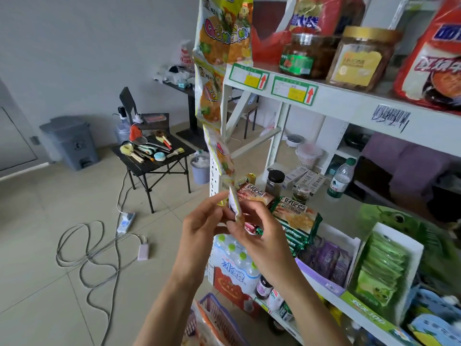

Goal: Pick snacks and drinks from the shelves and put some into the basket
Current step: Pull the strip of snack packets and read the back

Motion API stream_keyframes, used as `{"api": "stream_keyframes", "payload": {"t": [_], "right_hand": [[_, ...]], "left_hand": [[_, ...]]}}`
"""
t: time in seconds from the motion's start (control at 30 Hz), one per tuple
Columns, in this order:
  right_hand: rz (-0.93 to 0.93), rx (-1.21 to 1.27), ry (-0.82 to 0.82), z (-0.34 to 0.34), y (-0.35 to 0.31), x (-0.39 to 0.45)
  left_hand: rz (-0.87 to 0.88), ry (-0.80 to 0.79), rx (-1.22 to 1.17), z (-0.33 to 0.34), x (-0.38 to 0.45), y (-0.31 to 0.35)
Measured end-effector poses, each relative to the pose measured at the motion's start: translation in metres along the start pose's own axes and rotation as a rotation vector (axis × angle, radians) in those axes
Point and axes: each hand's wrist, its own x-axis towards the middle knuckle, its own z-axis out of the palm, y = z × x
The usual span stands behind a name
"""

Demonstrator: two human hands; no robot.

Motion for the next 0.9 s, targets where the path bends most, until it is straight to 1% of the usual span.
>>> {"api": "stream_keyframes", "payload": {"t": [0.13, 0.2, 0.27, 0.37, 0.47, 0.57, 0.67, 0.77, 0.83, 0.9], "right_hand": [[0.030, 0.104, -0.040, -0.006, -0.005, 0.002], [0.076, 0.201, -0.046, -0.011, -0.006, 0.003], [0.153, 0.327, -0.046, -0.014, -0.007, 0.003], [0.248, 0.529, -0.083, -0.015, -0.008, 0.003], [0.262, 0.599, -0.088, -0.019, -0.003, 0.005], [0.277, 0.603, -0.051, -0.025, 0.001, 0.008], [0.258, 0.500, 0.007, -0.029, -0.001, 0.008], [0.169, 0.296, 0.097, -0.028, -0.007, 0.008], [0.118, 0.258, 0.191, -0.029, -0.011, 0.008], [0.113, 0.259, 0.269, -0.031, -0.014, 0.008]], "left_hand": [[0.026, -0.017, 0.094, -0.005, 0.002, 0.002], [0.032, 0.033, 0.124, -0.006, 0.006, 0.002], [0.007, 0.062, 0.103, -0.005, 0.008, 0.006], [-0.084, 0.019, 0.098, -0.001, 0.005, 0.014], [-0.129, -0.054, -0.017, 0.001, 0.008, 0.011], [-0.089, -0.032, -0.074, 0.002, 0.014, 0.010], [-0.043, -0.107, -0.088, 0.003, 0.014, 0.010], [-0.012, -0.141, -0.101, 0.005, 0.015, 0.011], [-0.014, -0.160, -0.116, 0.006, 0.016, 0.012], [-0.008, -0.187, -0.119, 0.006, 0.016, 0.013]]}}
